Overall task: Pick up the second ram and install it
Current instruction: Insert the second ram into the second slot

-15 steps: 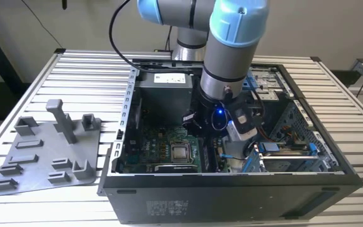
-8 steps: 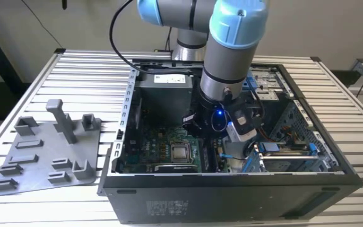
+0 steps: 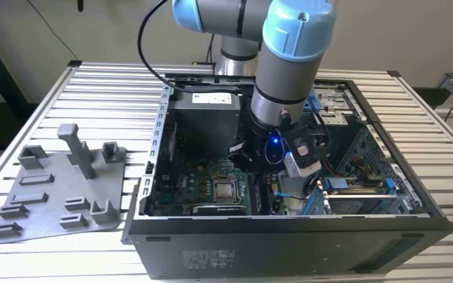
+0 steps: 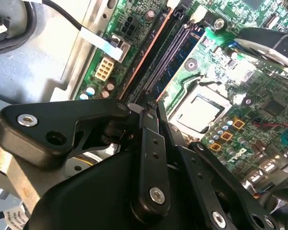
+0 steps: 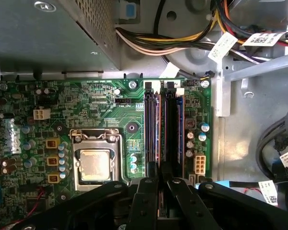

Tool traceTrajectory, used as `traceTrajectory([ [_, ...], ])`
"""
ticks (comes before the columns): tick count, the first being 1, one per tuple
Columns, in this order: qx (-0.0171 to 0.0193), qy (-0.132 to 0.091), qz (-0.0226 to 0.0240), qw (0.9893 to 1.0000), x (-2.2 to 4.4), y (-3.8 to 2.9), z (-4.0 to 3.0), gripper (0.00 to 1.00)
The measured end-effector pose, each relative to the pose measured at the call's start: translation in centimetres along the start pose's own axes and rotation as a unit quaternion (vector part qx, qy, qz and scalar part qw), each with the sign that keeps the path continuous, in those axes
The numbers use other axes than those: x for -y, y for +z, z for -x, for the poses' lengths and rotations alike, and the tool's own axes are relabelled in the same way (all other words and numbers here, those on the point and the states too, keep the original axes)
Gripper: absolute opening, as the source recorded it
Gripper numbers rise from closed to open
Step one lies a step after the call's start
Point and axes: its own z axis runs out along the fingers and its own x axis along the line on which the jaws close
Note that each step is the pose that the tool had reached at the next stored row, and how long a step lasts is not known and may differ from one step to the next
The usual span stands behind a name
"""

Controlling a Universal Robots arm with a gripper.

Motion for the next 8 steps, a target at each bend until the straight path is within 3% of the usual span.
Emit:
traceTrajectory([
  [8,0.0000,-0.002,0.0000,1.0000,0.00,0.01,0.01,0.14],
])
